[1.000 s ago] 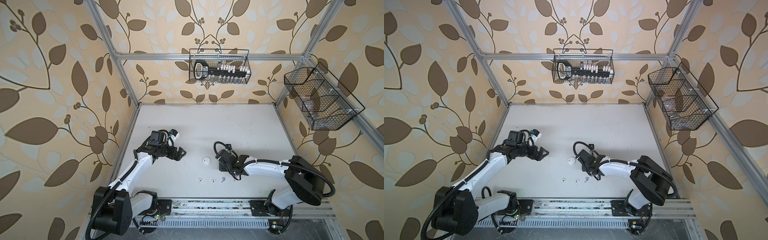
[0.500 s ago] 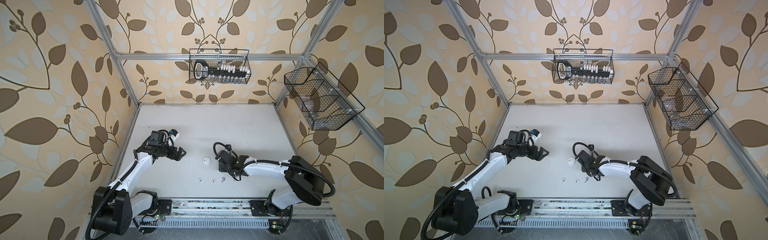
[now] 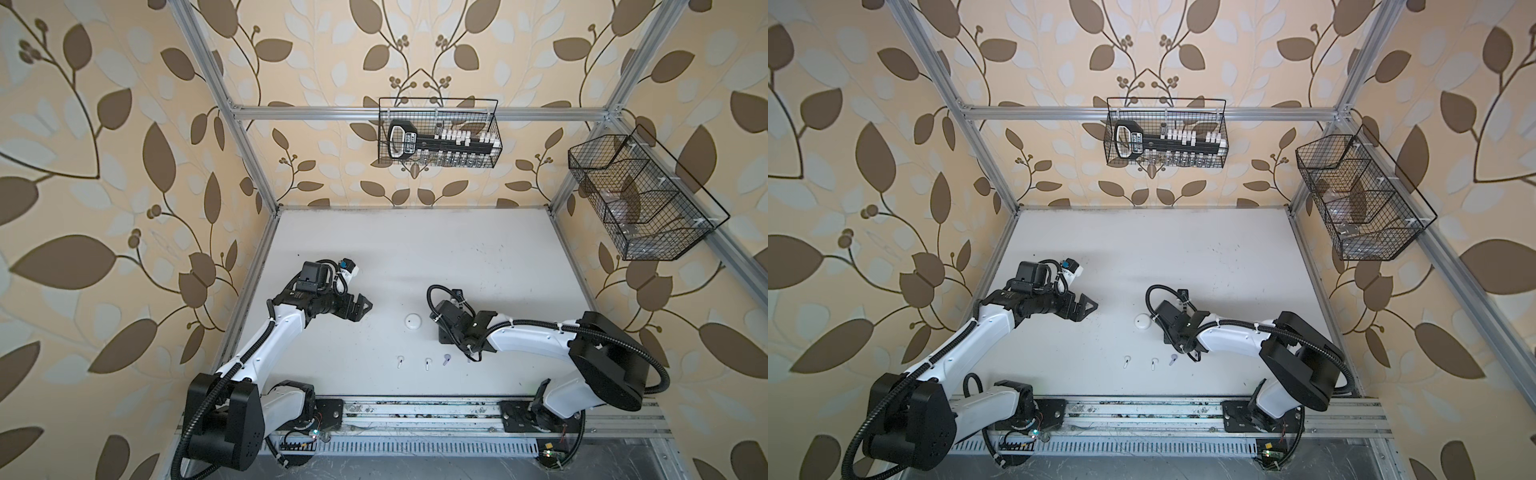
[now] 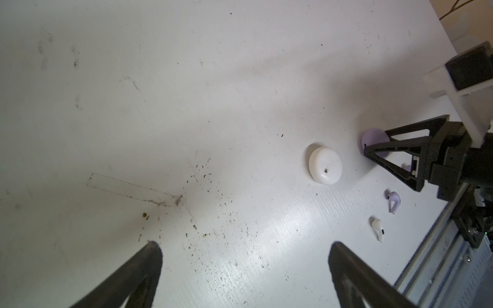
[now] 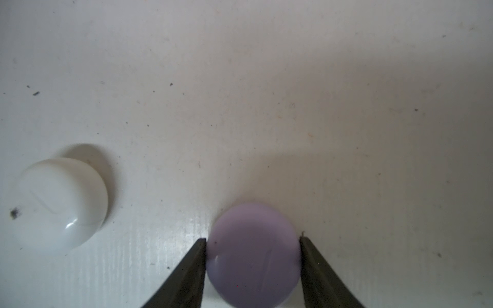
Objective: Insert wireless bluetooth earbuds into charging case
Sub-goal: Pick up the charging case from the center of the table.
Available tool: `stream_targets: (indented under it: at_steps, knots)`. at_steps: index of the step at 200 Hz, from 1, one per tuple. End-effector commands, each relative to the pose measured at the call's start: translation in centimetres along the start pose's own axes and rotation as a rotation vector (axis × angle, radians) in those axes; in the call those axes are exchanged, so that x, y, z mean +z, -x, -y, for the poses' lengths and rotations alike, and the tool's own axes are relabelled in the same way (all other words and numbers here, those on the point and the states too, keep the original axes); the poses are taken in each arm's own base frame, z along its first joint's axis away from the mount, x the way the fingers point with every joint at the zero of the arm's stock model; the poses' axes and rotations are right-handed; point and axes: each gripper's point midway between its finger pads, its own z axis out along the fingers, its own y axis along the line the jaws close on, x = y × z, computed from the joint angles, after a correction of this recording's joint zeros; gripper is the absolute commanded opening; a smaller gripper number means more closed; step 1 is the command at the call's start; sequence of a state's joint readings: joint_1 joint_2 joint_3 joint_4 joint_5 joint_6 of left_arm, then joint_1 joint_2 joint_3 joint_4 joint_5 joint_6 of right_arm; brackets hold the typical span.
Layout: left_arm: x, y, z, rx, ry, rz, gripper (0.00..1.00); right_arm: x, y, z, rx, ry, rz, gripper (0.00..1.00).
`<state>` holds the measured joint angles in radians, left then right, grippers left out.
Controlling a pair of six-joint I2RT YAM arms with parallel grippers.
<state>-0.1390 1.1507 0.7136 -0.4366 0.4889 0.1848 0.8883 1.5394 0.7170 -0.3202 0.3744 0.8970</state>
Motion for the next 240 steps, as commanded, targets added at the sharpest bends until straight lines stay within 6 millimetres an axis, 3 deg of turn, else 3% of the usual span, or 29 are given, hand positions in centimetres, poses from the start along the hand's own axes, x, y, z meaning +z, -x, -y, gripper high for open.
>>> stream_targets:
  at_steps: [1,74,93,123,183,240]
  knots:
    - [-0.1,0.0,0.4,0.032,-0.003,0.015,0.99,0.6,-0.5,0.7,-0.002,-0.041,-0.004,0.56]
    - [-0.1,0.0,0.3,0.031,-0.001,0.015,0.99,0.6,-0.5,0.5,-0.044,-0.088,-0.001,0.56]
    - [-0.1,0.1,0.3,0.032,-0.003,0.017,0.99,0.5,-0.3,0.4,-0.053,-0.086,0.005,0.48]
    - [0.0,0.2,0.3,0.024,-0.006,0.014,0.99,-0.2,0.3,-0.8,-0.095,-0.015,0.036,0.47]
    - [0.0,0.6,0.9,-0.001,-0.044,0.001,0.99,-4.3,2.1,-3.9,-0.262,0.172,0.162,0.43]
    - [0.5,1.1,3.0,-0.031,-0.158,-0.079,0.95,-10.7,2.2,-8.5,-0.494,0.305,0.368,0.42]
